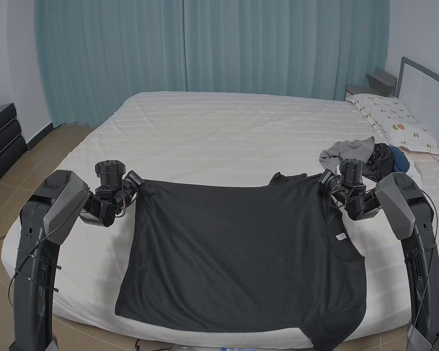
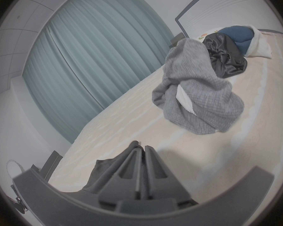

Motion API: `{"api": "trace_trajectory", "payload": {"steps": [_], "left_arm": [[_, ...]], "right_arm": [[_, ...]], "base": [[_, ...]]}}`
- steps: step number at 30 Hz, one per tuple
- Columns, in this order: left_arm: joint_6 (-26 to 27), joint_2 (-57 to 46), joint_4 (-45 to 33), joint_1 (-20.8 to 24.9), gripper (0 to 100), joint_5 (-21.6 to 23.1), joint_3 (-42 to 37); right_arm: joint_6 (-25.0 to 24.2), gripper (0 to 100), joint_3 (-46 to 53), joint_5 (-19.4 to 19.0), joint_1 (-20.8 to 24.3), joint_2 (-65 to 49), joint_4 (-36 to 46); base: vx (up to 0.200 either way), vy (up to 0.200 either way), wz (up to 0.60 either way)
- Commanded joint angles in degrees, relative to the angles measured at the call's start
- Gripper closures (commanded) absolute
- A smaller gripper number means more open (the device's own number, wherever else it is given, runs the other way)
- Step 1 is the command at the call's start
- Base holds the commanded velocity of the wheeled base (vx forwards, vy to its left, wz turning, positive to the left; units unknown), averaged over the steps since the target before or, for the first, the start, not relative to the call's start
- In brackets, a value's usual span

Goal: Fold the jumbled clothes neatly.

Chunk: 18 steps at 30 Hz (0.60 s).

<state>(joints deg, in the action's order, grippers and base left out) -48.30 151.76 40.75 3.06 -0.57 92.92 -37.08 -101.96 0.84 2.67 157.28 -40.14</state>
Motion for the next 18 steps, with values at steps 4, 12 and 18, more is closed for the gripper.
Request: {"api": "trace_trajectory", "payload": {"steps": [4, 12, 18], "left_arm": [[-0.04, 2.4, -0.41, -0.07, 100, -0.13, 0.95], [-0.04, 2.4, -0.59, -0.16, 100, -0.13, 0.42], [-0.04, 1.96, -1.2, -0.25, 100, -0.13, 0.07]], "right_arm": [[0.08, 0, 0.27, -0.58, 0.41, 1.89, 0.24], [0.08, 0, 7.39, -5.15, -1.44, -3.3, 0.07], [0.35, 0, 11.79, -8.75, -3.11, -5.5, -0.2]], "base": [[0.0, 0.0, 0.0], [0.0, 0.0, 0.0], [0.0, 0.0, 0.0]]}}
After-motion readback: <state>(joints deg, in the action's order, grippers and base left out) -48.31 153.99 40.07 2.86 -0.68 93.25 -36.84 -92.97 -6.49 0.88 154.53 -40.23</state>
